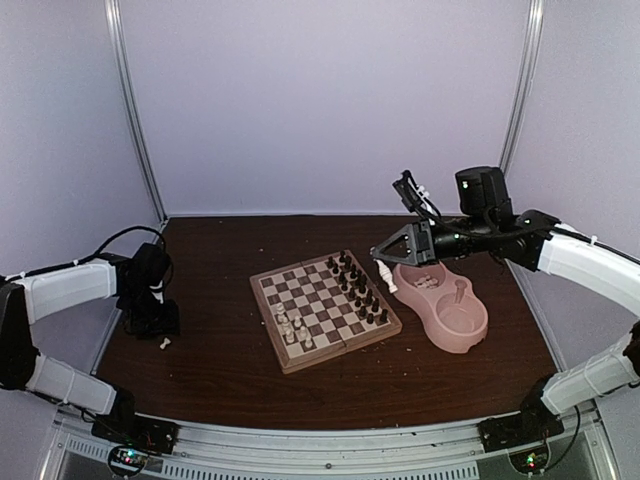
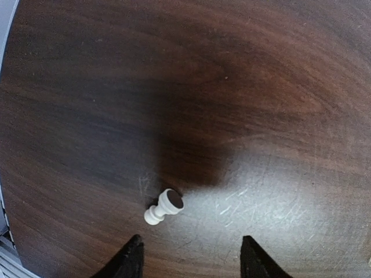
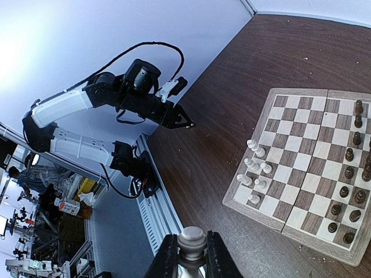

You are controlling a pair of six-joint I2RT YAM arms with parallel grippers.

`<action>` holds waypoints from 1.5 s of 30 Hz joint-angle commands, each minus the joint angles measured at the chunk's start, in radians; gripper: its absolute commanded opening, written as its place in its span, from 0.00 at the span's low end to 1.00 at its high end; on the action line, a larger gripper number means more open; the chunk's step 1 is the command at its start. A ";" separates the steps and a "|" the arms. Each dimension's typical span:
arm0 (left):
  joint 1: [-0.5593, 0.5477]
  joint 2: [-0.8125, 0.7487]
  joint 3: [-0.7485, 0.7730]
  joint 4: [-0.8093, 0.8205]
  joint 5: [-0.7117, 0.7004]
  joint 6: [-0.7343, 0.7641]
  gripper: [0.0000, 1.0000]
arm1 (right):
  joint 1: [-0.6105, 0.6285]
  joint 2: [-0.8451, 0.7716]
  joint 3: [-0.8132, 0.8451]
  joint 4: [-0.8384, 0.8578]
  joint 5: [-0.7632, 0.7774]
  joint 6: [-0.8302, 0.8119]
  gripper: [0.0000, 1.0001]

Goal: Set up the chess pieces on the board
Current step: Pick up the pawn from the center of the board.

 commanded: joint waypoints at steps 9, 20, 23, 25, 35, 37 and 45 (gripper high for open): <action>0.058 0.137 0.037 -0.006 -0.019 0.076 0.52 | -0.015 -0.038 -0.013 -0.013 -0.024 -0.026 0.14; 0.073 0.232 0.053 0.016 0.003 0.086 0.49 | -0.031 -0.058 -0.014 -0.038 -0.031 -0.037 0.14; 0.087 0.258 0.058 0.025 0.013 0.093 0.46 | -0.035 -0.060 -0.010 -0.050 -0.032 -0.044 0.14; 0.092 0.266 0.061 0.029 0.024 0.097 0.42 | -0.038 -0.061 -0.010 -0.057 -0.028 -0.050 0.14; 0.092 0.261 0.055 0.021 0.025 0.096 0.24 | -0.055 -0.057 -0.010 -0.061 -0.036 -0.056 0.13; 0.092 0.257 0.054 0.020 0.029 0.096 0.20 | -0.057 -0.056 -0.010 -0.062 -0.039 -0.056 0.13; 0.092 0.212 0.052 0.031 0.112 0.099 0.08 | -0.061 -0.051 -0.007 -0.066 -0.035 -0.060 0.13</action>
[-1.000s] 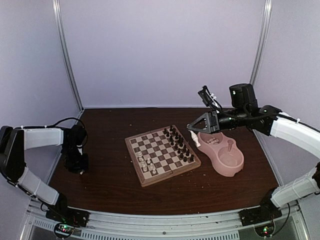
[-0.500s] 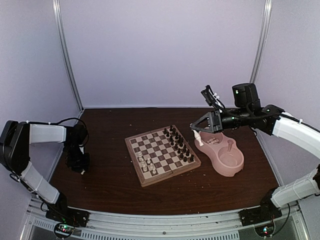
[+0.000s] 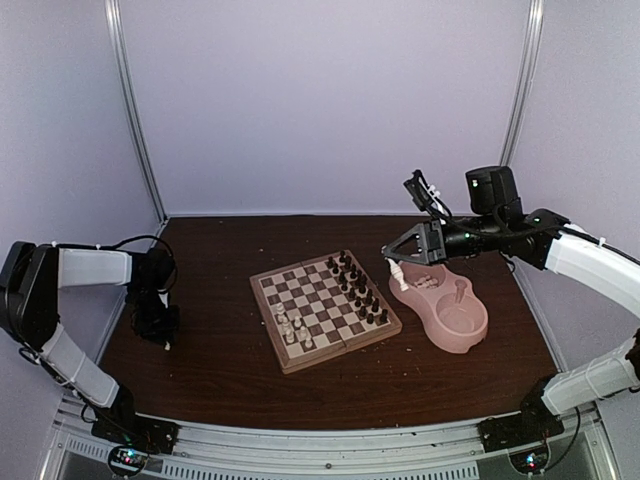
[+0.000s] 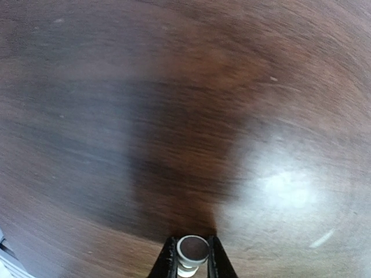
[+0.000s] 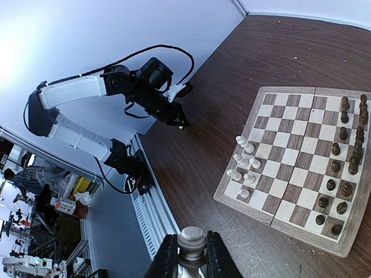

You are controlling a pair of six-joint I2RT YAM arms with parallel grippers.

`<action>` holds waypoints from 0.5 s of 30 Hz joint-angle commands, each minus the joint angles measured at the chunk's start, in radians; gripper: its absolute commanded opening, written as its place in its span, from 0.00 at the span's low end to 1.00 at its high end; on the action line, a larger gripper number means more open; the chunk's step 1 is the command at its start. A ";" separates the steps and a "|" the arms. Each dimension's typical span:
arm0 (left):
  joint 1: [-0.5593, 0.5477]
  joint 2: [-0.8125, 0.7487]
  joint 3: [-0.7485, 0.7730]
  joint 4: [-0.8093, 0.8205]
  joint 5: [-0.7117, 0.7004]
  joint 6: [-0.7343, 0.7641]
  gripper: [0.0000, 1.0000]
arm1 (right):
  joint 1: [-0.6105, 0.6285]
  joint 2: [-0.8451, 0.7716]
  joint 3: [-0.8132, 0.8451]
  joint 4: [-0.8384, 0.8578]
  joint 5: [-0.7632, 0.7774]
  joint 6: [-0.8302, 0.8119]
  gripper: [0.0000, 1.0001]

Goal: Set up the chess pieces on the board
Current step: Pick up the pawn from the center of the board.

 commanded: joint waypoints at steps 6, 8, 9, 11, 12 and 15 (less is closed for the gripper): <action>0.008 -0.124 -0.021 0.084 0.282 -0.028 0.08 | -0.052 0.002 -0.010 -0.042 0.120 -0.045 0.12; 0.004 -0.151 -0.024 0.106 0.346 -0.046 0.08 | -0.081 0.024 -0.008 -0.061 0.189 -0.068 0.12; 0.000 -0.163 -0.022 0.112 0.373 -0.053 0.08 | -0.092 0.036 -0.005 -0.074 0.242 -0.086 0.12; -0.012 -0.181 -0.016 0.122 0.413 -0.073 0.08 | -0.103 0.056 -0.004 -0.104 0.393 -0.134 0.12; -0.023 -0.189 -0.014 0.130 0.431 -0.083 0.08 | -0.104 0.065 -0.007 -0.112 0.474 -0.158 0.12; -0.062 -0.208 -0.010 0.164 0.478 -0.122 0.08 | -0.108 0.095 -0.032 -0.092 0.681 -0.202 0.11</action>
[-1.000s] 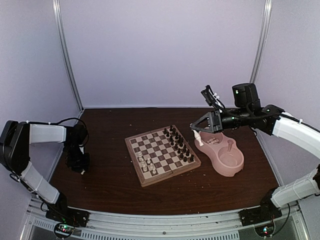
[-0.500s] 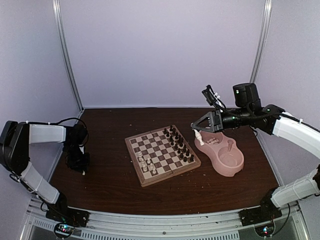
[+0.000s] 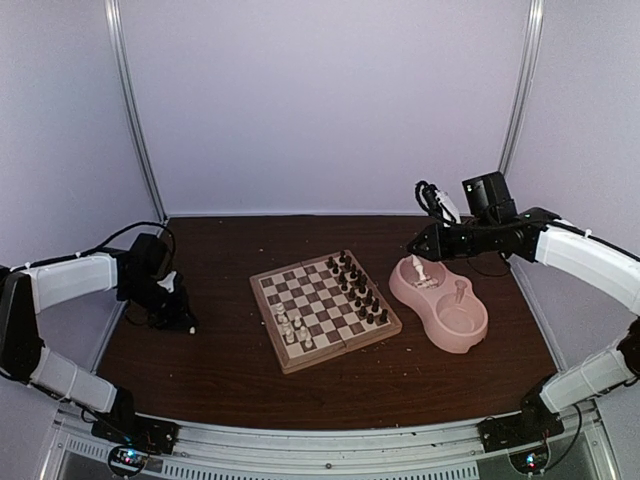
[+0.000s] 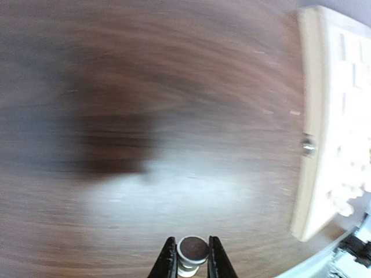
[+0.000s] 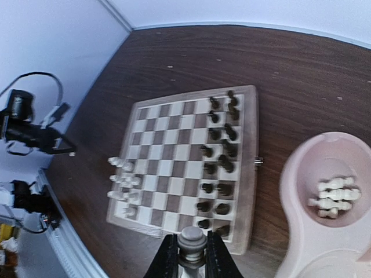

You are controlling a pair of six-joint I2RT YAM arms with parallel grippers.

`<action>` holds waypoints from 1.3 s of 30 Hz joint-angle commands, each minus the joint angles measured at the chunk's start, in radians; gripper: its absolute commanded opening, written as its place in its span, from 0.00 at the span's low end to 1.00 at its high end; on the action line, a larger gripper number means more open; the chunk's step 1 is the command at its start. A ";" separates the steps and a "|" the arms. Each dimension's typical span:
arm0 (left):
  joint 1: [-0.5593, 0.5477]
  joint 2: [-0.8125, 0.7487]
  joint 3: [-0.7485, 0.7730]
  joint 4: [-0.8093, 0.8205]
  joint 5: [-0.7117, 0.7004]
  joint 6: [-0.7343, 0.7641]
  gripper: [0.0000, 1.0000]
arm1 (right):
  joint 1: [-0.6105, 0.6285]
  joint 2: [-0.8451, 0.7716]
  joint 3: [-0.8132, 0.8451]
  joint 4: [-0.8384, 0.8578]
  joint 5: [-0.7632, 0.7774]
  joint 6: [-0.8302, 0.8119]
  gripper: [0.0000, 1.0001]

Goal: Set up the chess pieces on the board
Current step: Pick up the pawn from the center of the board, then place the pawn in the storage box, then pass from the left arm to the right

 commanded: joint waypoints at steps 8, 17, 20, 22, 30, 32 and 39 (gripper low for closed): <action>-0.219 0.007 0.048 0.231 0.194 -0.190 0.09 | -0.090 0.206 0.024 0.043 0.585 -0.128 0.11; -0.294 -0.005 0.088 0.323 0.216 -0.285 0.09 | -0.130 0.455 0.140 0.051 0.587 -0.141 0.12; -0.302 -0.031 0.094 0.324 0.215 -0.299 0.09 | -0.132 0.498 0.167 0.046 0.564 -0.144 0.16; -0.309 -0.046 0.099 0.325 0.215 -0.308 0.09 | -0.134 0.509 0.180 0.037 0.544 -0.141 0.25; -0.335 -0.129 0.089 0.401 0.167 -0.416 0.10 | -0.129 0.375 0.125 0.042 0.476 -0.144 0.48; -0.350 -0.151 0.072 0.462 0.133 -0.477 0.10 | -0.111 0.305 0.099 0.058 0.425 -0.160 0.47; -0.431 -0.128 0.053 0.694 0.049 -0.668 0.12 | 0.075 0.030 -0.050 0.227 0.222 -0.104 0.41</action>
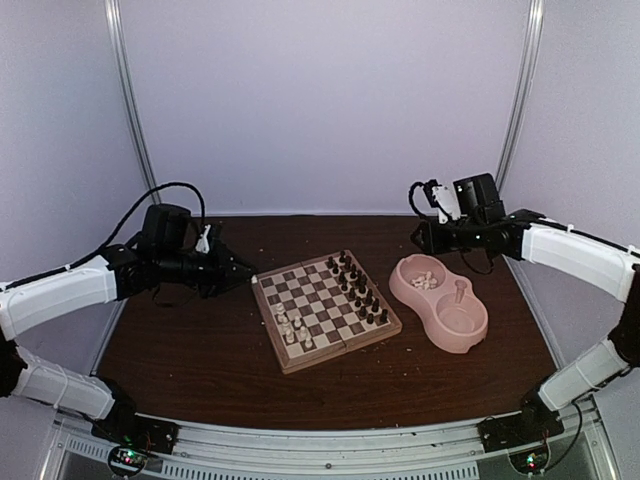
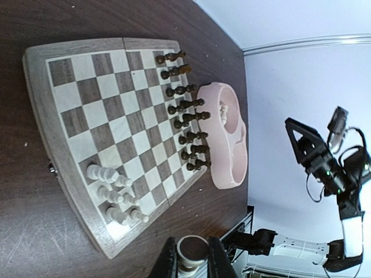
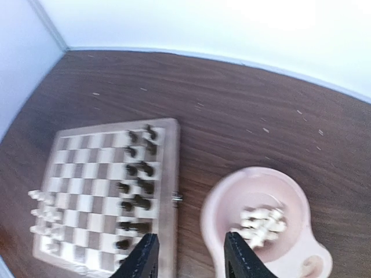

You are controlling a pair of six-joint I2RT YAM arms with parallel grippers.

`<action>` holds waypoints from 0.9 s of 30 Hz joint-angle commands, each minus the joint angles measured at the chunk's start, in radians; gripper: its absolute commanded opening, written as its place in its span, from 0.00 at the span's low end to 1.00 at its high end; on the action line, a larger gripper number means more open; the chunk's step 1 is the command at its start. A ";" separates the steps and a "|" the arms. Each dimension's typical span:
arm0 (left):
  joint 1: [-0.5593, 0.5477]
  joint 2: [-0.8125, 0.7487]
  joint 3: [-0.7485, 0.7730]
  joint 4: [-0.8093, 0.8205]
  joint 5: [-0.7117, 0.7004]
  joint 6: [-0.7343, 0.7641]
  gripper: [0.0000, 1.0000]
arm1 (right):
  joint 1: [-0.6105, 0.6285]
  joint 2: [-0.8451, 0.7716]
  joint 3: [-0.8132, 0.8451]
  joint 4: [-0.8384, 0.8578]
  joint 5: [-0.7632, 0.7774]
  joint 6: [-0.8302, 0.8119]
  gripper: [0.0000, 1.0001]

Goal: Set up the chess pieces on the board
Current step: Pass from the left arm to the right

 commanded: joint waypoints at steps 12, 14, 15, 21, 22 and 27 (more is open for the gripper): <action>-0.179 0.199 -0.007 0.632 -0.180 -0.401 0.10 | 0.459 -0.058 -0.056 0.382 -0.083 0.100 0.42; -0.194 0.214 0.000 0.666 -0.188 -0.416 0.10 | 0.476 -0.026 -0.047 0.401 -0.087 0.102 0.42; -0.200 0.220 0.005 0.668 -0.192 -0.416 0.10 | 0.482 -0.010 -0.045 0.415 -0.088 0.102 0.42; -0.213 0.245 0.019 0.677 -0.193 -0.417 0.10 | 0.498 0.067 -0.012 0.442 -0.079 0.108 0.40; -0.214 0.248 0.018 0.684 -0.189 -0.419 0.10 | 0.498 0.076 -0.006 0.443 -0.077 0.110 0.40; -0.219 0.244 0.026 0.659 -0.192 -0.413 0.10 | 0.498 0.114 0.016 0.471 -0.099 0.121 0.39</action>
